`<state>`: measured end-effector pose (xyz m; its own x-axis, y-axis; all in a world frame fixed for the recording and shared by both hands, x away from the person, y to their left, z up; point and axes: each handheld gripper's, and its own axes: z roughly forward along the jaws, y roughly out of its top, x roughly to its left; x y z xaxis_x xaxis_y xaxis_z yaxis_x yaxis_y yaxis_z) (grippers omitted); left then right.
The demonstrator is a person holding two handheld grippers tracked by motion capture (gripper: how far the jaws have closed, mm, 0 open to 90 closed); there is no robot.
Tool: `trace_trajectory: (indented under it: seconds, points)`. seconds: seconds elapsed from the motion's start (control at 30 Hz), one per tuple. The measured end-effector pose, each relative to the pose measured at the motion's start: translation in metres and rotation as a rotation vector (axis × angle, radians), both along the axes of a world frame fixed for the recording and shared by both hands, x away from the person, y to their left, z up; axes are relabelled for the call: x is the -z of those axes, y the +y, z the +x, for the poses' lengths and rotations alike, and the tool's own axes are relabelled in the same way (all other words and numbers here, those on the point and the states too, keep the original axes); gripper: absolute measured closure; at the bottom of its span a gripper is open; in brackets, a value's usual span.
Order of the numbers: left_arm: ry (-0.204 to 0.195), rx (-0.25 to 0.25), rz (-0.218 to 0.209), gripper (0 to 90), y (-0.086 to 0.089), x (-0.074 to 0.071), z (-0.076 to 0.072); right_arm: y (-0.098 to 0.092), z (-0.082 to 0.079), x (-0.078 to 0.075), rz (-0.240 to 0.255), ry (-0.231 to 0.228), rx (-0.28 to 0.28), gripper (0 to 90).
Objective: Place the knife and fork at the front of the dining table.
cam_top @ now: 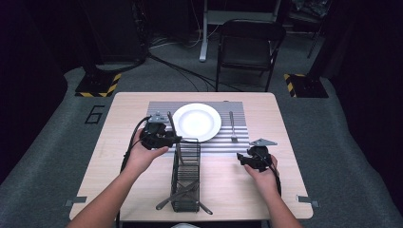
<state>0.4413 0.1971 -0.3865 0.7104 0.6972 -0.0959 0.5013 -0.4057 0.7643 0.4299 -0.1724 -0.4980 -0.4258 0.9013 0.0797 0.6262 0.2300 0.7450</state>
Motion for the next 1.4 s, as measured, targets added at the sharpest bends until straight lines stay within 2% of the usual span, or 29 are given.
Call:
trace_trajectory:
  seconds: [0.23, 0.33, 0.43, 0.53, 0.63, 0.73, 0.87, 0.93, 1.0, 1.07, 1.2, 1.4]
  points:
    - [0.006, 0.006, -0.009, 71.6, -0.002, 0.002, -0.002, -0.001, 0.001, 0.001, 0.002, 0.005, -0.005, 47.2]
    - [-0.003, 0.010, 0.002, 76.9, -0.003, 0.000, -0.004, -0.001, 0.001, 0.001, 0.004, 0.007, 0.000, 47.2]
    - [-0.013, 0.006, 0.020, 77.1, -0.004, 0.000, -0.005, -0.001, 0.001, 0.001, 0.000, 0.005, -0.005, 47.2]
    - [-0.005, 0.004, 0.019, 77.8, -0.005, -0.002, -0.008, -0.001, 0.001, 0.001, 0.006, 0.010, 0.000, 47.3]
    - [-0.009, 0.022, 0.026, 79.4, -0.005, -0.003, -0.012, -0.001, 0.001, 0.001, 0.008, 0.009, 0.005, 47.3]
    - [-0.020, 0.032, 0.012, 80.4, -0.008, -0.003, -0.017, -0.001, 0.001, 0.002, 0.006, 0.016, -0.001, 47.3]
    - [-0.012, 0.033, -0.016, 81.4, -0.010, -0.002, -0.018, 0.000, 0.001, 0.002, 0.007, 0.014, -0.003, 47.3]
    - [-0.016, 0.035, -0.004, 81.6, -0.010, -0.003, -0.017, 0.000, 0.001, 0.002, 0.008, 0.016, 0.000, 47.4]
    - [0.003, 0.027, -0.023, 81.8, -0.010, -0.003, -0.017, 0.000, 0.001, 0.002, 0.008, 0.016, 0.000, 47.4]
    - [0.017, 0.031, -0.021, 82.2, -0.010, -0.004, -0.016, -0.001, 0.001, 0.002, 0.007, 0.017, 0.001, 47.4]
    - [0.005, 0.038, 0.006, 82.5, -0.012, -0.009, -0.016, -0.001, 0.001, 0.002, 0.010, 0.018, 0.001, 47.4]
    - [0.002, 0.047, 0.012, 82.5, -0.014, -0.020, -0.017, -0.001, 0.001, 0.003, 0.010, 0.021, 0.000, 47.4]
